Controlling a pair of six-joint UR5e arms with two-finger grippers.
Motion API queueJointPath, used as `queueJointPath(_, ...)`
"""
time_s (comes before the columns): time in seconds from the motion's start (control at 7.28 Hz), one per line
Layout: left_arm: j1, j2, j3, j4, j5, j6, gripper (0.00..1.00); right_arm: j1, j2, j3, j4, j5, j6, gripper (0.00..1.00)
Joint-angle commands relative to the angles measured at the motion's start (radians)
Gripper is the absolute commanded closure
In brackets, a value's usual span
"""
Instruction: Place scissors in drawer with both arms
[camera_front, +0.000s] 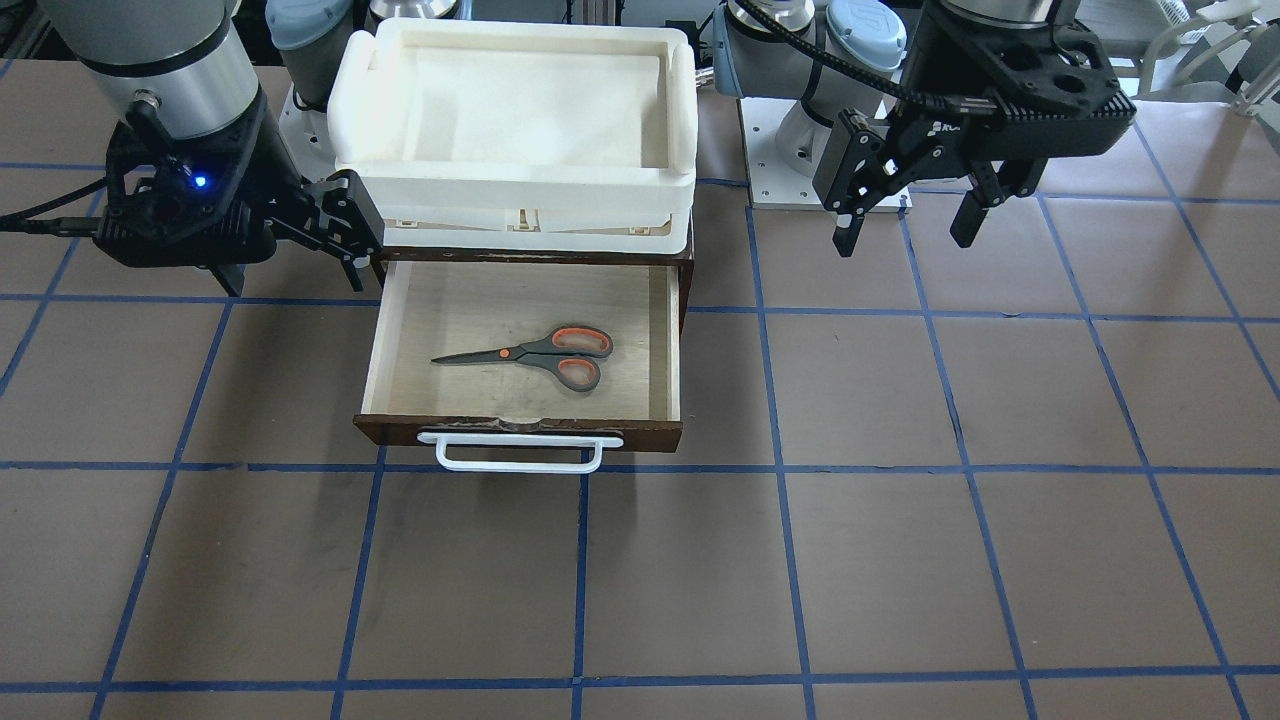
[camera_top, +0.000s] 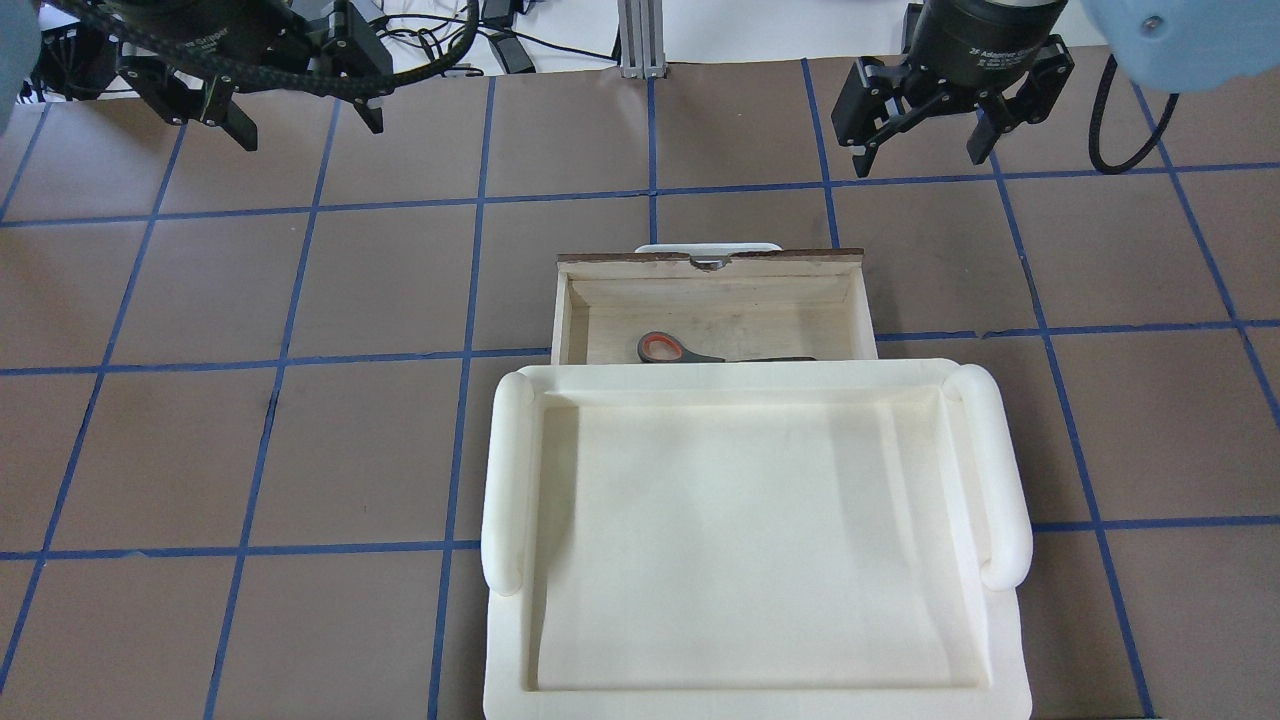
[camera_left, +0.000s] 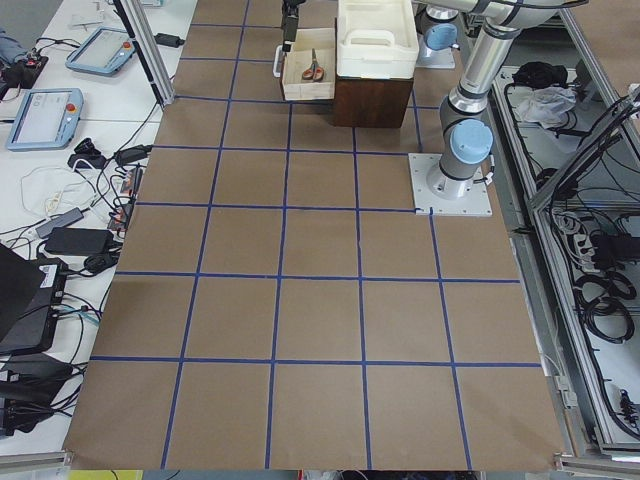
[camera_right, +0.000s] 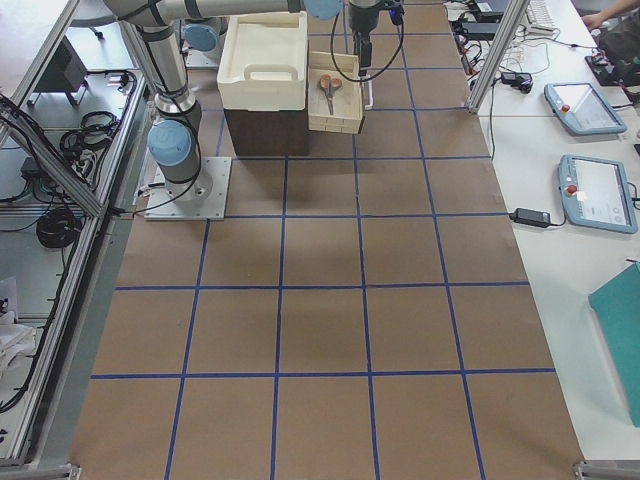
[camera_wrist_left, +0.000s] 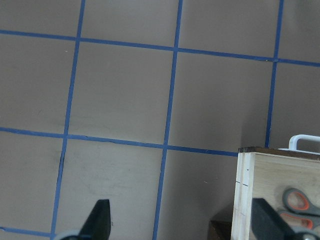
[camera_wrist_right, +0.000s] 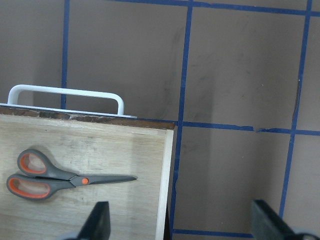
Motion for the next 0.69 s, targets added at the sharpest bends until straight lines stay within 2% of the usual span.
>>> queueJointPath(0.0,0.004,-0.013,0.001,-0.067,-0.022,-0.020,0.00,0.000,0.000,0.000,0.003,-0.001,0.000,0.00)
queueJointPath(0.55,0.001,-0.002,-0.019,-0.127,-0.025,0.084,0.00,0.000,0.000,0.002,0.002,-0.001,0.000,0.00)
